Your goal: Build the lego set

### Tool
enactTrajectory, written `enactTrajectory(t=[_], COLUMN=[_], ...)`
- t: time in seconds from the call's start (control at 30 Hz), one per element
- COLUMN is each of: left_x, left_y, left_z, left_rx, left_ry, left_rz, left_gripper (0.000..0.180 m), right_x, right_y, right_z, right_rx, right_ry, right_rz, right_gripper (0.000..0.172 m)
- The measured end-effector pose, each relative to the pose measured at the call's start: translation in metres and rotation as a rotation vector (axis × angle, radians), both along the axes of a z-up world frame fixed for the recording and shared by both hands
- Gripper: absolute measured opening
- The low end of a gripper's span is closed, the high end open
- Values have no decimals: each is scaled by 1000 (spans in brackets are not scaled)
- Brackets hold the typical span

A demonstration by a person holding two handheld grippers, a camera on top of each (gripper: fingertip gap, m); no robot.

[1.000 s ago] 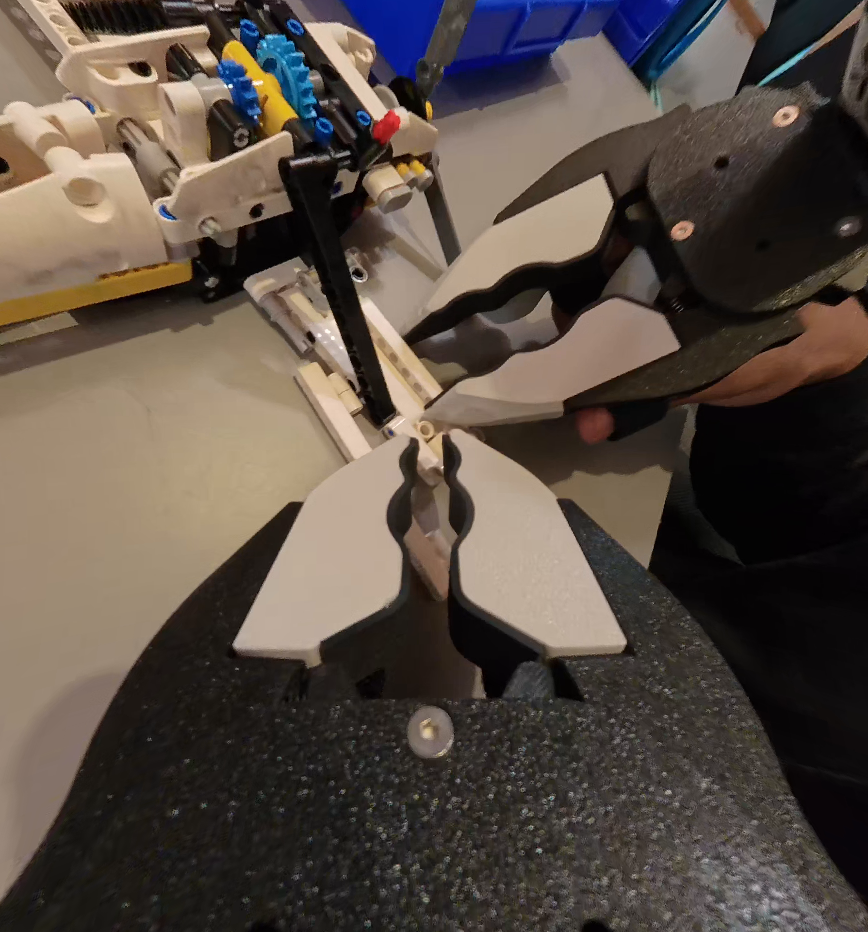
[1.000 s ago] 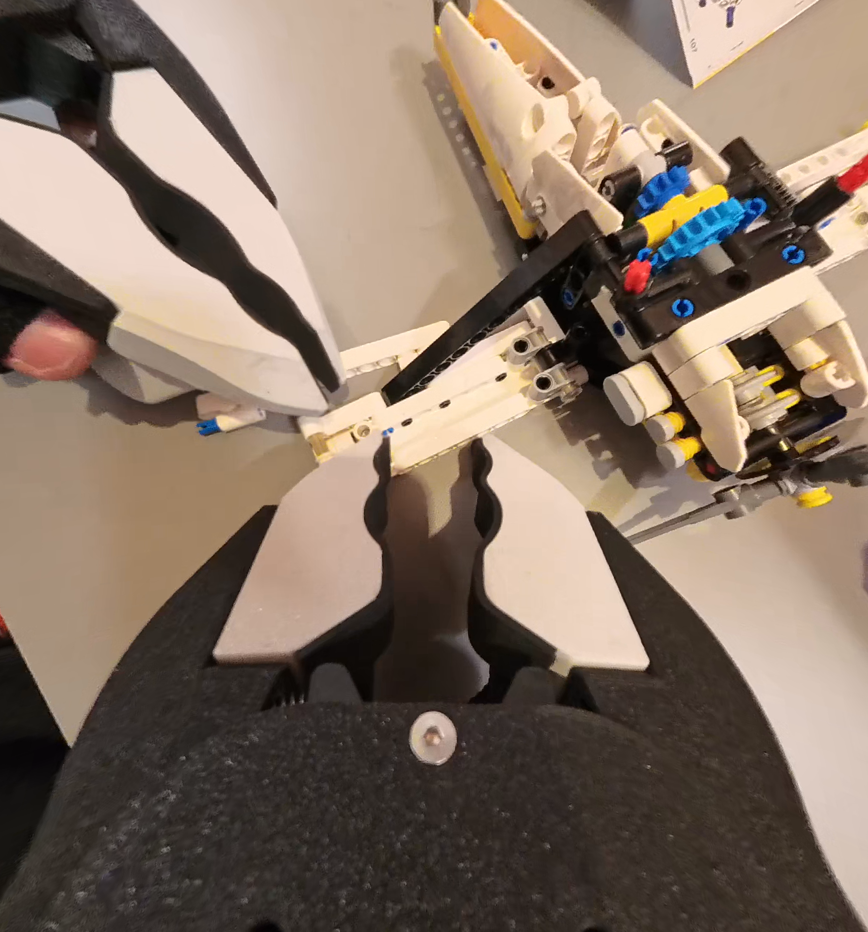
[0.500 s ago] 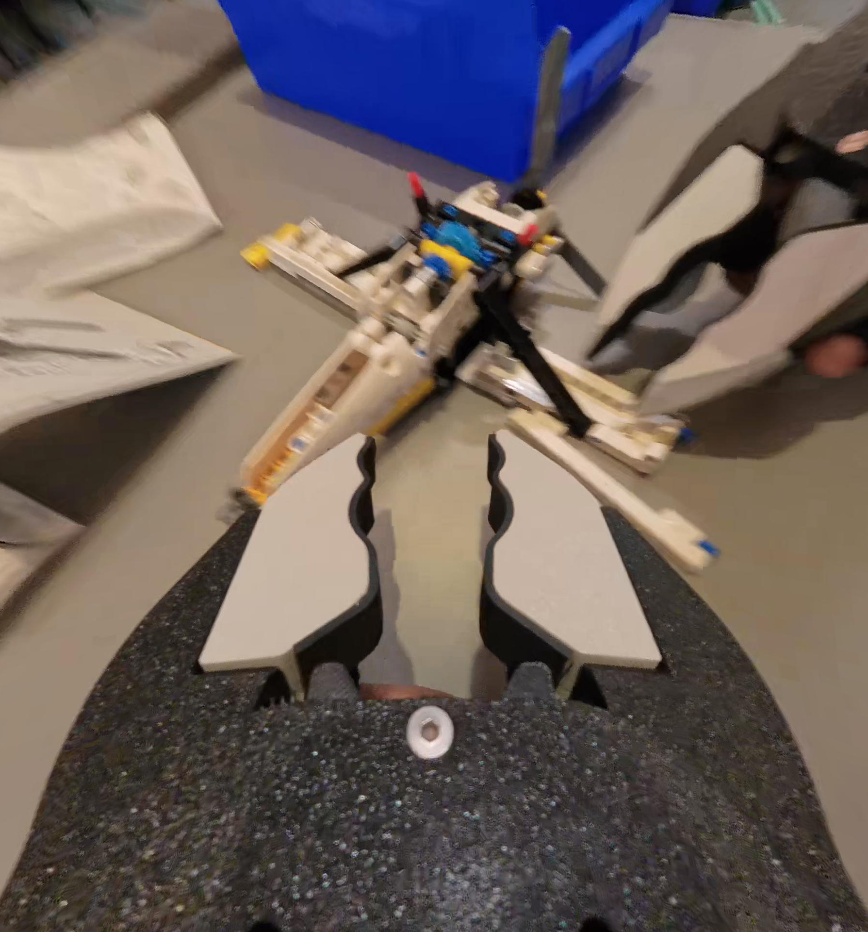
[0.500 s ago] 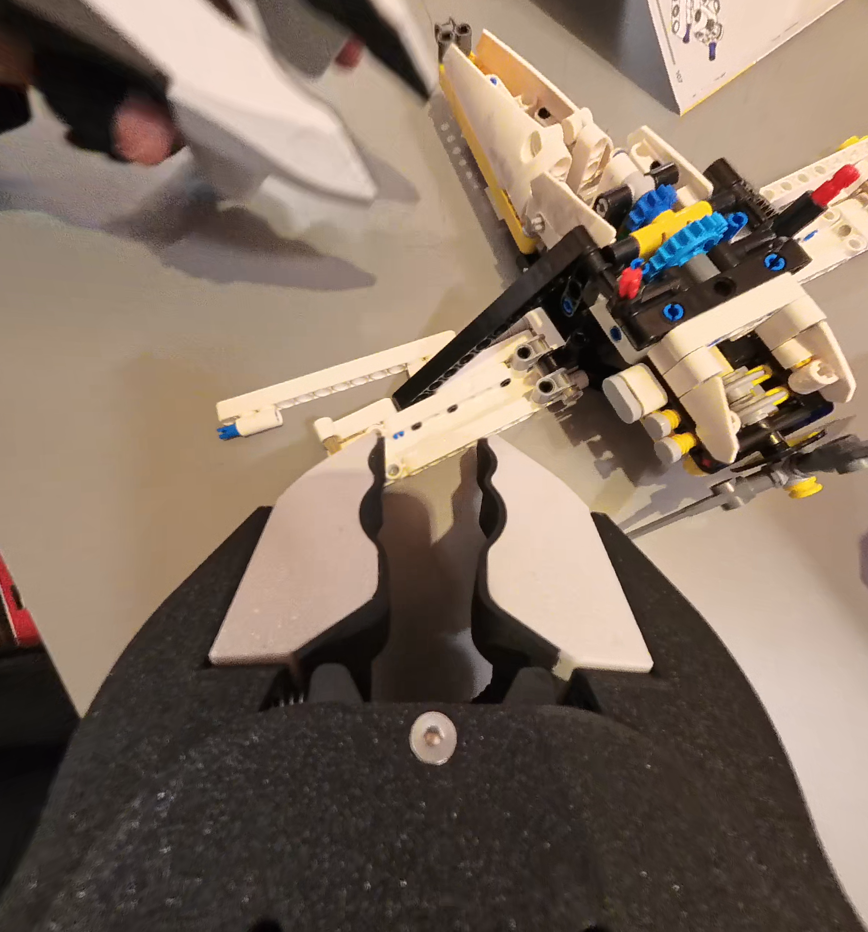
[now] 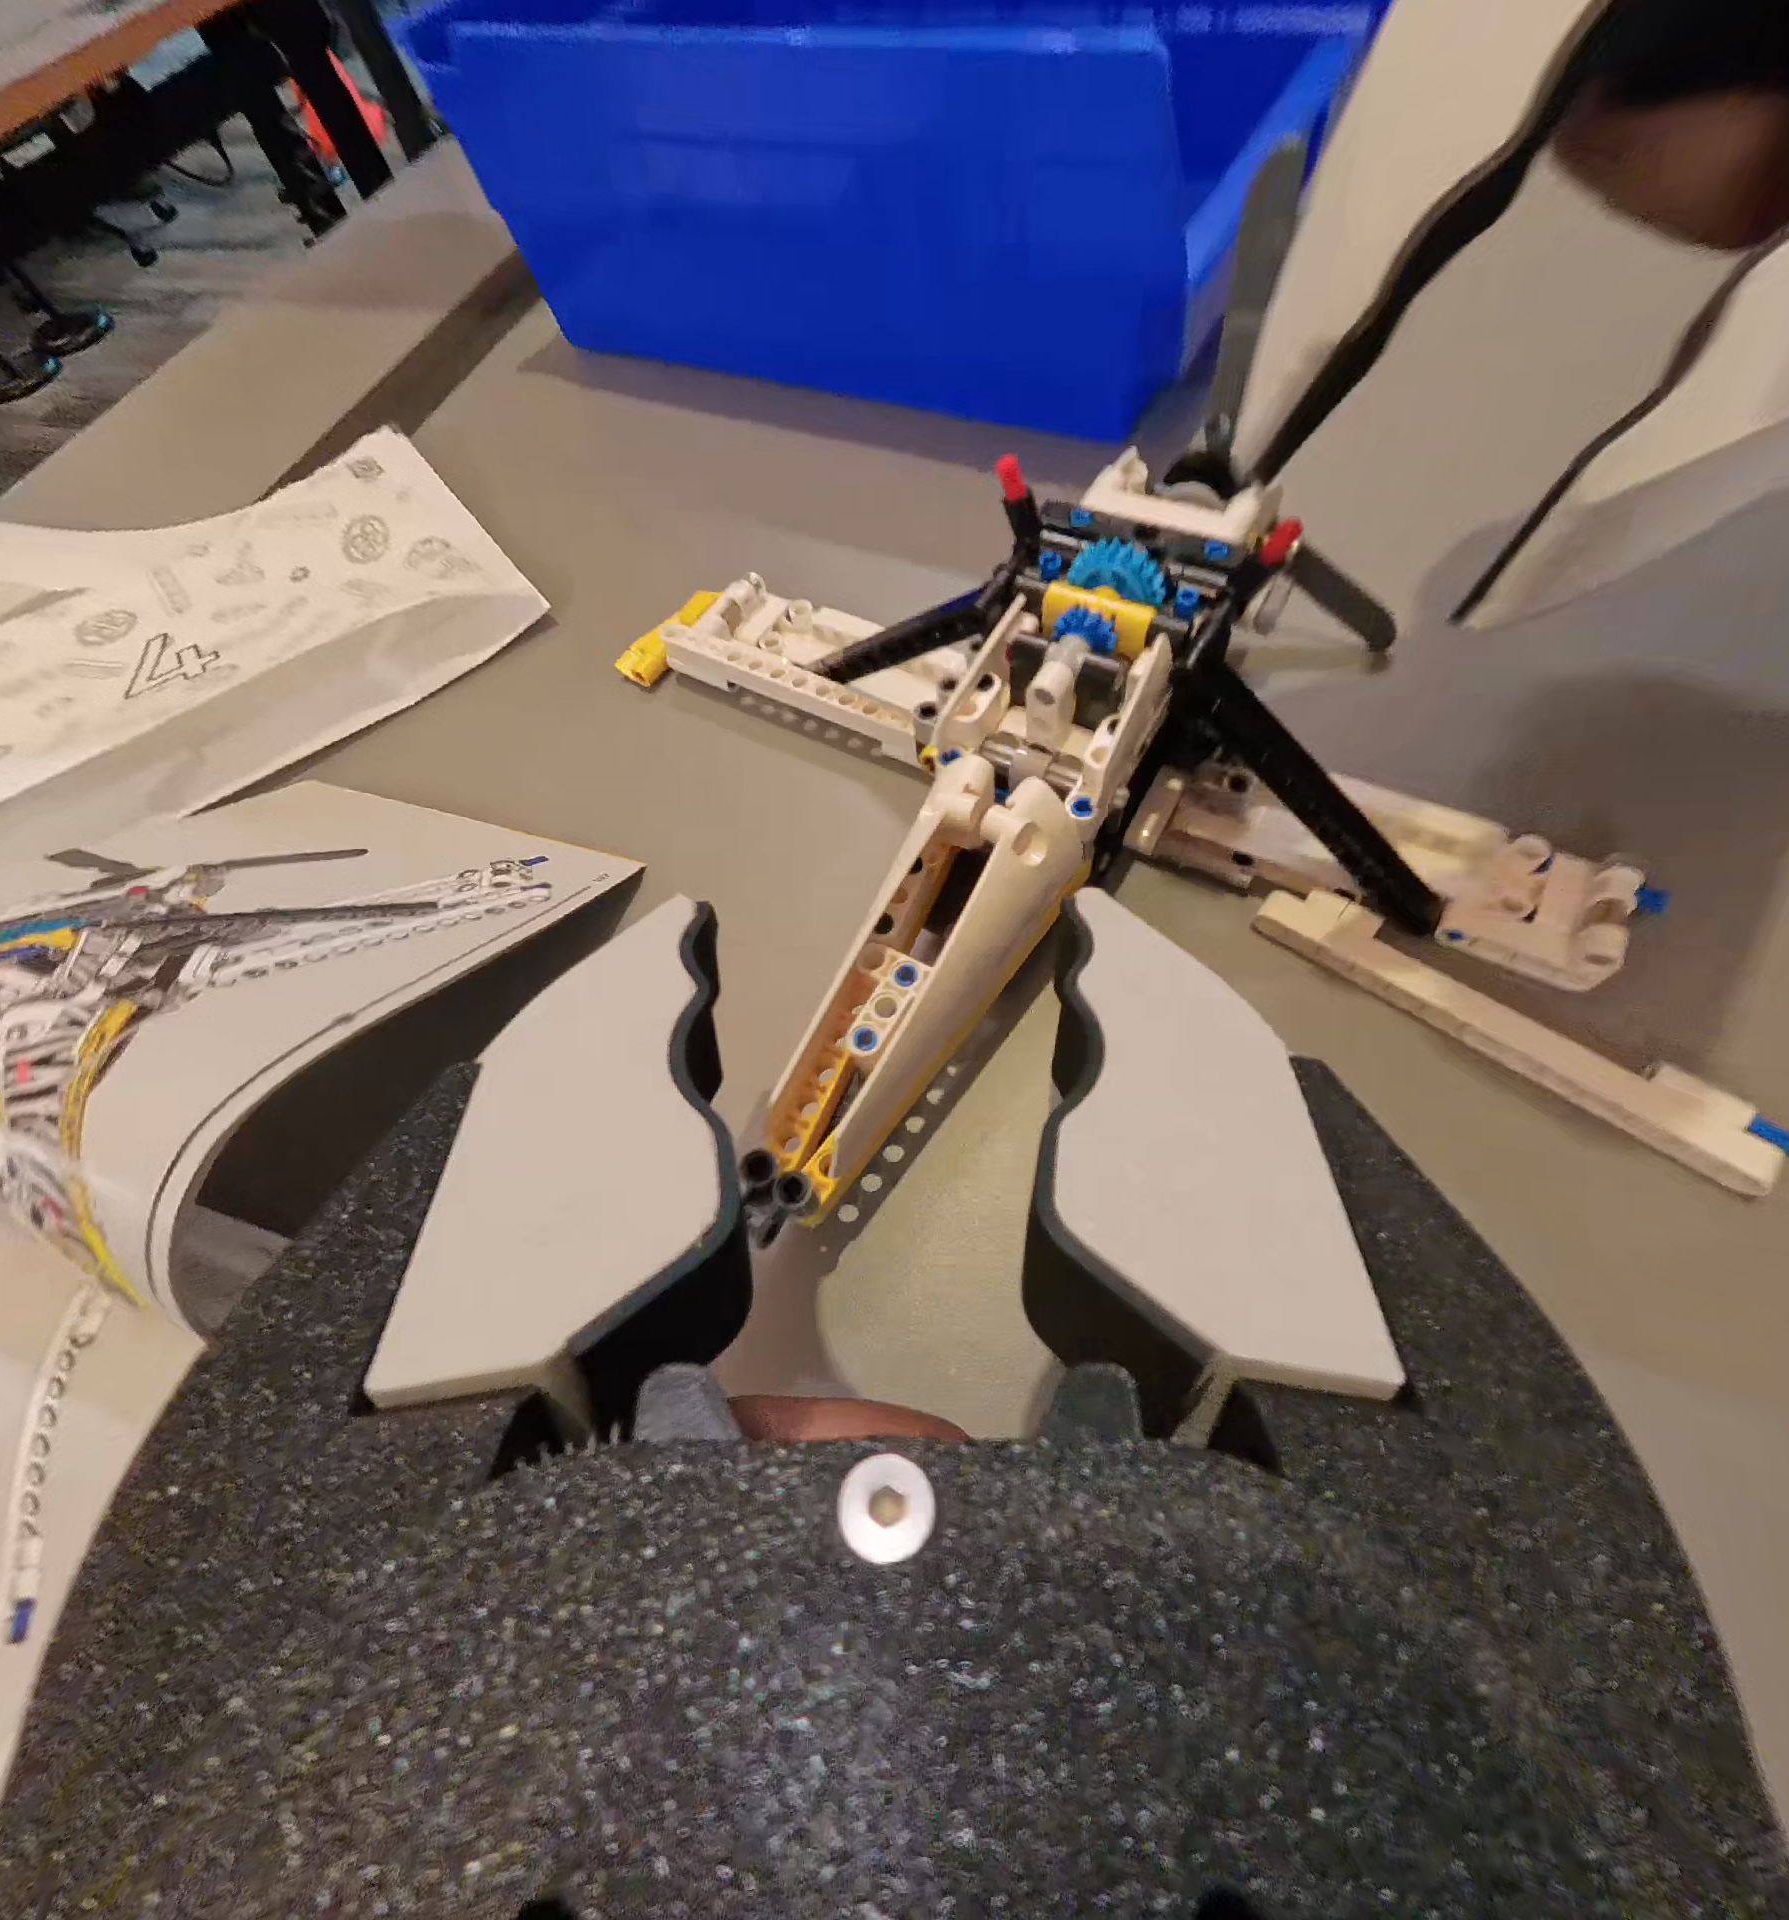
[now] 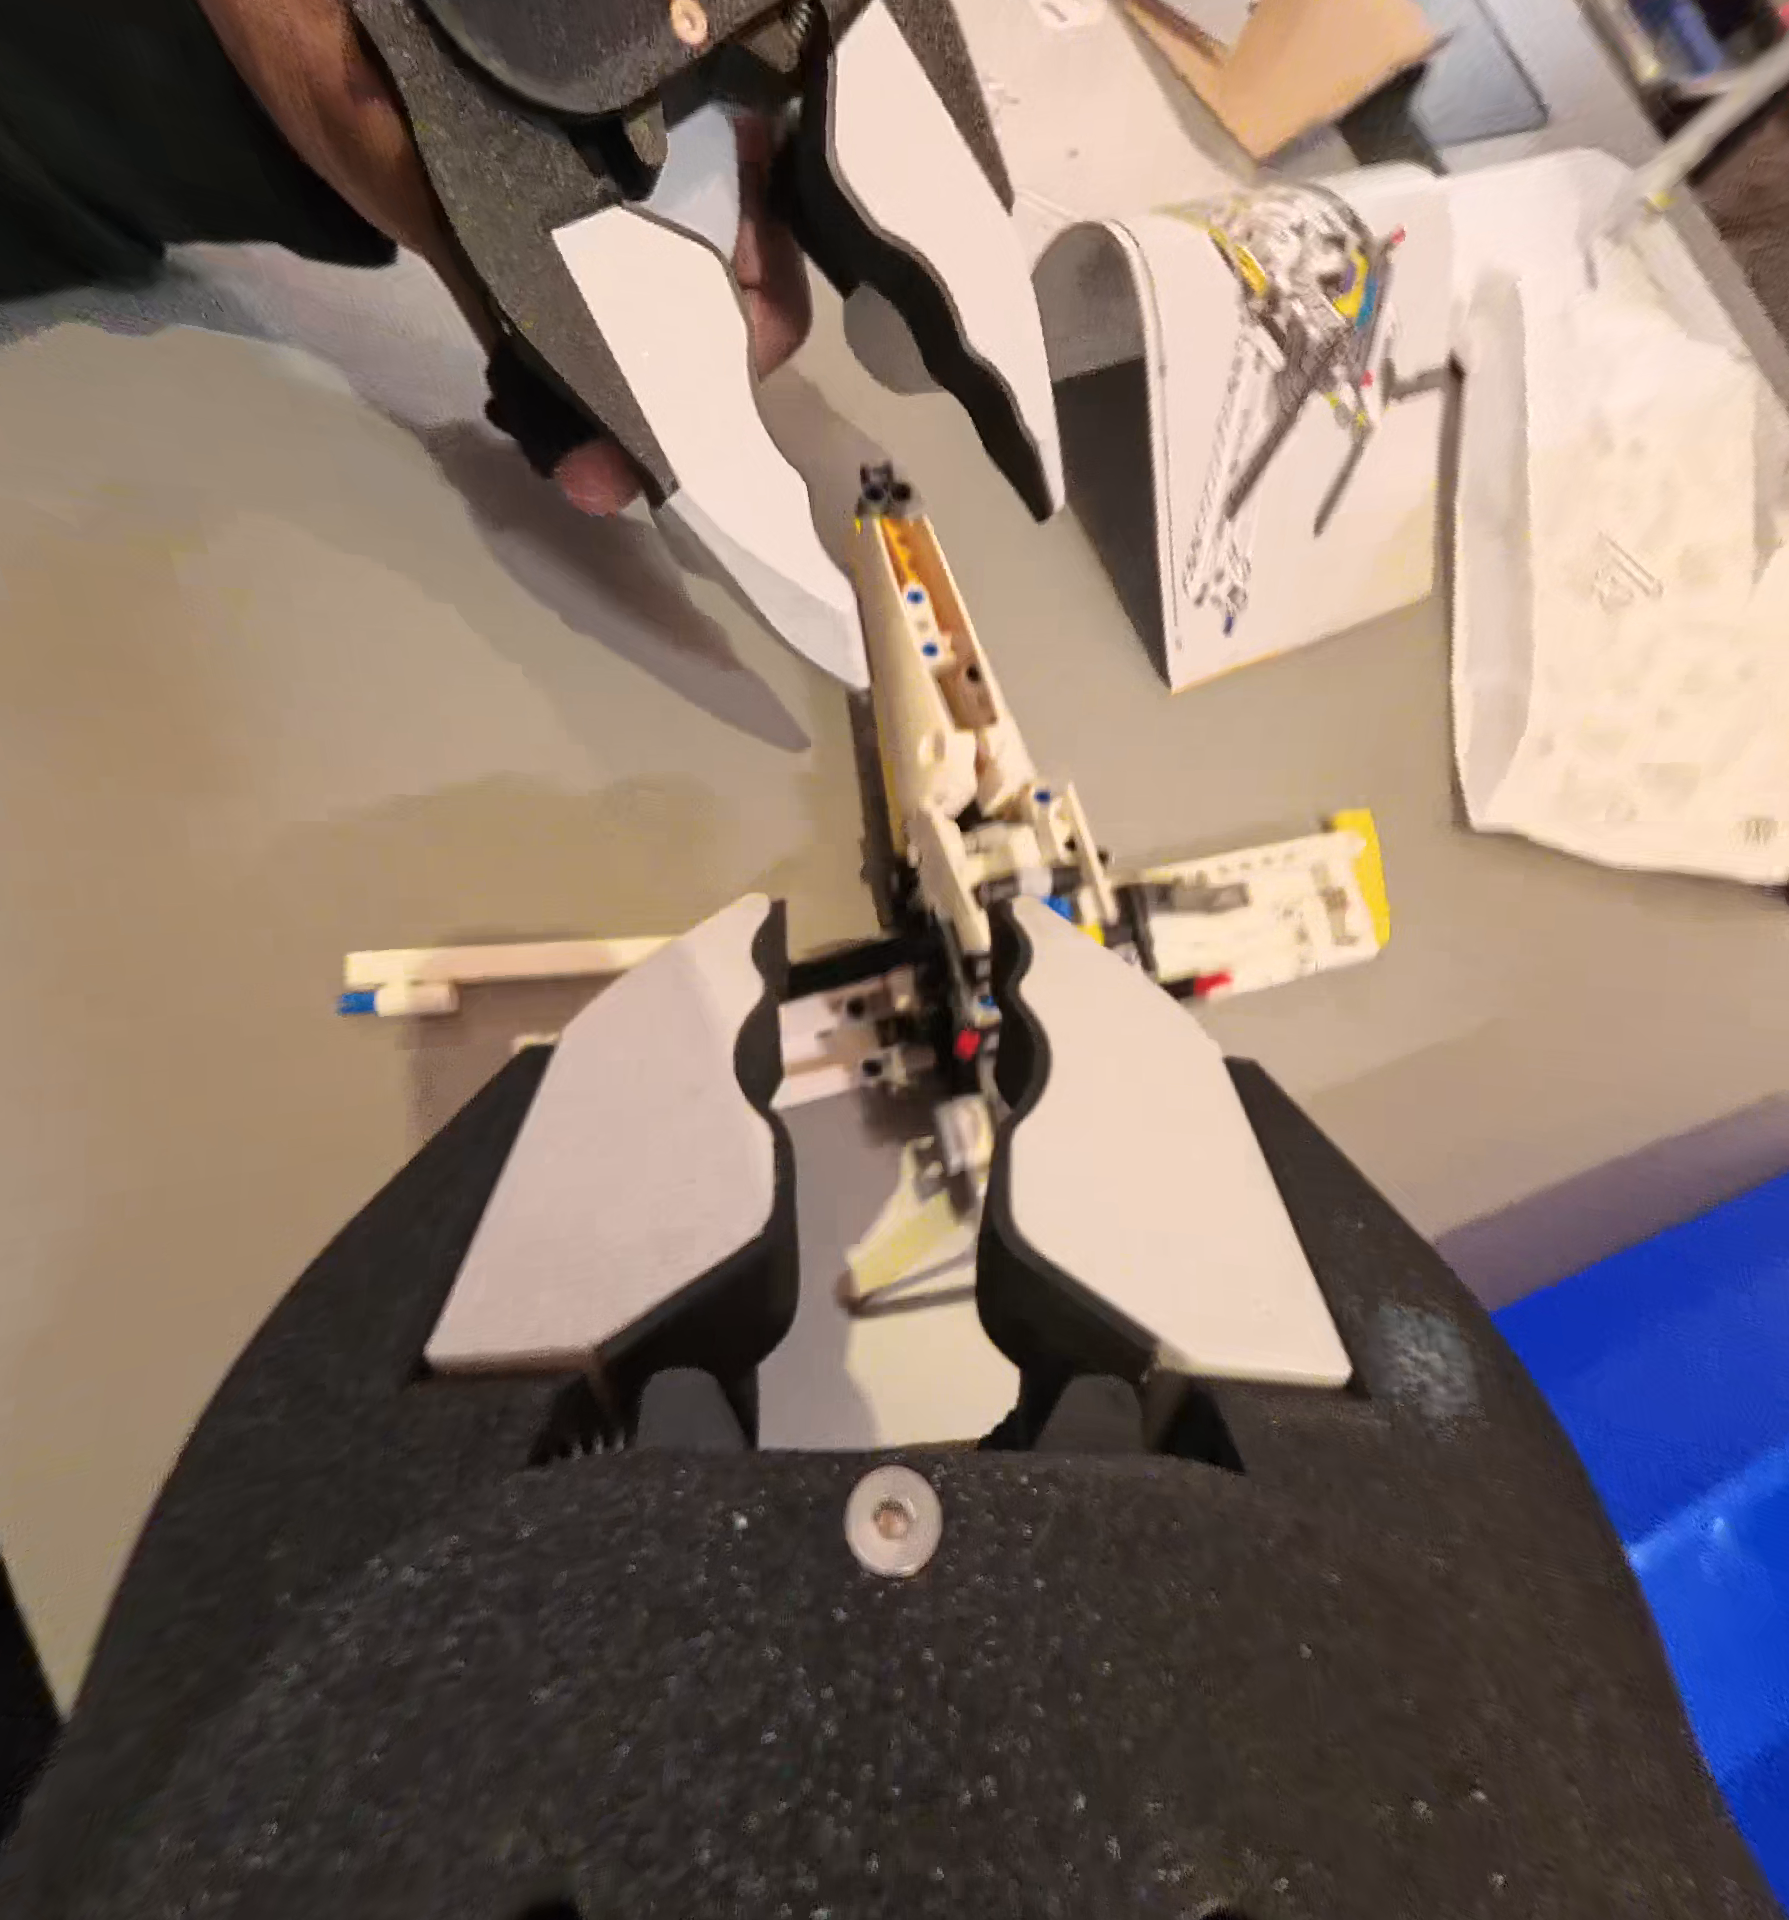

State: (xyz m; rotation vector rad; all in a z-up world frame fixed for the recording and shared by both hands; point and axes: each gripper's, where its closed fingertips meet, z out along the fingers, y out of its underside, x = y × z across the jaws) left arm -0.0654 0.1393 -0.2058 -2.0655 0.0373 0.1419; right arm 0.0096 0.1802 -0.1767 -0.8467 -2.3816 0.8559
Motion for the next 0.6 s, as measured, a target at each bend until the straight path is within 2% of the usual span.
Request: enactTrajectory(t=[0.1,0.23,0.37,0.43,0.5,0.6], left_x=[-8,-32,-49,-52,-52,-44], left_y=[-14,-43,-62,-66,-66,-62], left_z=[10,19,29,27,20,10], left_rx=[91,168,255,255,222,179], left_ry=[-90,-194,-318,-330,-327,-355], left_rz=[33,103,143,149,144,111], left_gripper=[62,61,59,58,58,58], right_x=[-29,-57,-69,-73,-75,-75], right_y=[-18,-35,-46,-44,-41,-39], right_z=[-3,-33,-58,-68,-75,-76], right_rx=[77,209,301,361,408,386], right_ry=[-89,-219,-277,-292,-302,-338], right_rz=[87,150,174,162,154,145], right_gripper=[37,42,49,47,39,35])
